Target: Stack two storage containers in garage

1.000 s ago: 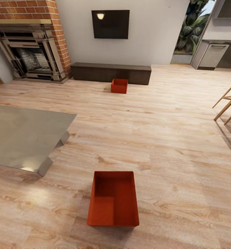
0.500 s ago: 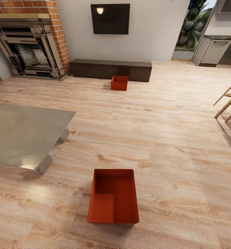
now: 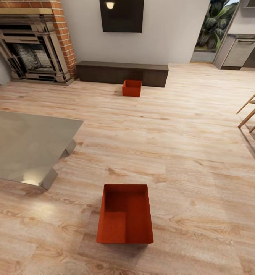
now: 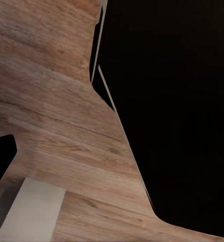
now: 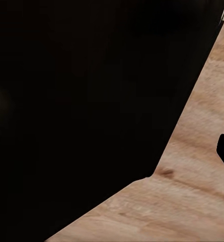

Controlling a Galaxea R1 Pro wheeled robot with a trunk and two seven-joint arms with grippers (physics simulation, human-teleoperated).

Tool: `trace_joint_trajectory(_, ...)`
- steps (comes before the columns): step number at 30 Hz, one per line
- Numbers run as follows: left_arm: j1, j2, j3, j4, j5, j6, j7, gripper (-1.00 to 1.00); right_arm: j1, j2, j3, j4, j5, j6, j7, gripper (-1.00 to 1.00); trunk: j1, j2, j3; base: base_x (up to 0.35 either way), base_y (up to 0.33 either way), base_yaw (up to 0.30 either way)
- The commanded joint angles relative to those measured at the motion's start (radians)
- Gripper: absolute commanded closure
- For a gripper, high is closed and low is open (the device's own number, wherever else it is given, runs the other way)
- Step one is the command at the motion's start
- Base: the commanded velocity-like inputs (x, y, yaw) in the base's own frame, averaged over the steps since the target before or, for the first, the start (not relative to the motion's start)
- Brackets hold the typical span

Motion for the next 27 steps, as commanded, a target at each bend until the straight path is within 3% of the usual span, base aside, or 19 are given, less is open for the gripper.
trace_joint_trajectory(1,0.000,0.000,0.000,-0.001,0.005,-0.002,0.000,-1.00,-0.001,0.001,0.004,0.003,0.002,-0.005,-0.005,-1.00,0.000,0.000,-0.002,0.000,0.000,0.000)
trace_joint_trajectory(22,0.000,-0.002,0.012,-0.001,0.015,0.000,0.001,-1.00,-0.001,0.000,0.015,0.003,0.012,-0.008,-0.003,-1.00,0.000,0.000,-0.006,0.000,0.000,0.000)
trace_joint_trajectory(27,0.000,-0.012,0.015,-0.004,0.014,0.000,-0.002,-1.00,-0.001,0.001,0.015,0.003,0.013,-0.008,-0.003,-1.00,0.000,0.000,-0.006,0.000,0.000,0.000)
